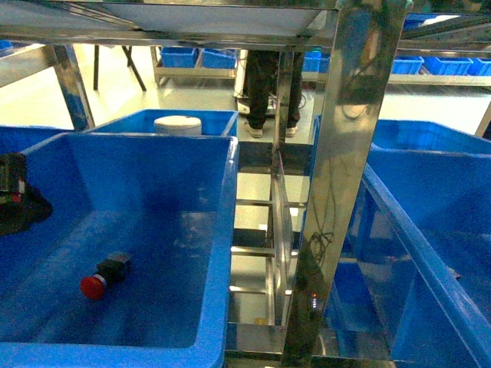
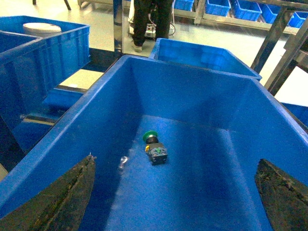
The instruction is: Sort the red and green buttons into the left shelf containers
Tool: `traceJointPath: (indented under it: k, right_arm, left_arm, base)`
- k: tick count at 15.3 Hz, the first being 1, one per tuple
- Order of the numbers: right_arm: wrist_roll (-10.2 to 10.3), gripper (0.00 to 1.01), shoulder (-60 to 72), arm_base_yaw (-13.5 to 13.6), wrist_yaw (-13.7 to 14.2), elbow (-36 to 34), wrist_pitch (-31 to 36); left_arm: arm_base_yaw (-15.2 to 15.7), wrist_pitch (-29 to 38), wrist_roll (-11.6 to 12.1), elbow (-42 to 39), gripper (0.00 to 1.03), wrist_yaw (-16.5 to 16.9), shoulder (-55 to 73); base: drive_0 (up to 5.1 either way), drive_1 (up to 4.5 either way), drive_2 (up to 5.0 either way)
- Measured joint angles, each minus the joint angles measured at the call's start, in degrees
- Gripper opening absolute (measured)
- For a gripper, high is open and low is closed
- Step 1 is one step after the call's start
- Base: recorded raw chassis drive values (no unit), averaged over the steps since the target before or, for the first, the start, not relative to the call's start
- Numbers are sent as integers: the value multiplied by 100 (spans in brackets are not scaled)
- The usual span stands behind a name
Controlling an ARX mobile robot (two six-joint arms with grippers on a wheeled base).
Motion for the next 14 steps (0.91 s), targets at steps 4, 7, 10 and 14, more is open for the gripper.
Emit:
traceJointPath:
  k: [4, 7, 10, 14]
  right_arm:
    - [0, 98, 0, 0, 0, 0, 0]
    - [0, 98, 0, 0, 0, 0, 2]
    - [0, 98, 0, 0, 0, 0, 0]
    - [-2, 98, -2, 0, 0, 0, 4]
  left_arm:
    - [118, -461, -597, -984, 98, 192, -1692]
    - [122, -717, -1073, -1495, 98, 229, -3386]
    - [-68, -1279, -1182, -1753, 98, -275, -4979]
    - [-203, -920, -756, -1827, 98, -866, -5958]
  base:
    - [0, 0, 0]
    - [0, 0, 0]
    - [0, 0, 0]
    - [0, 0, 0]
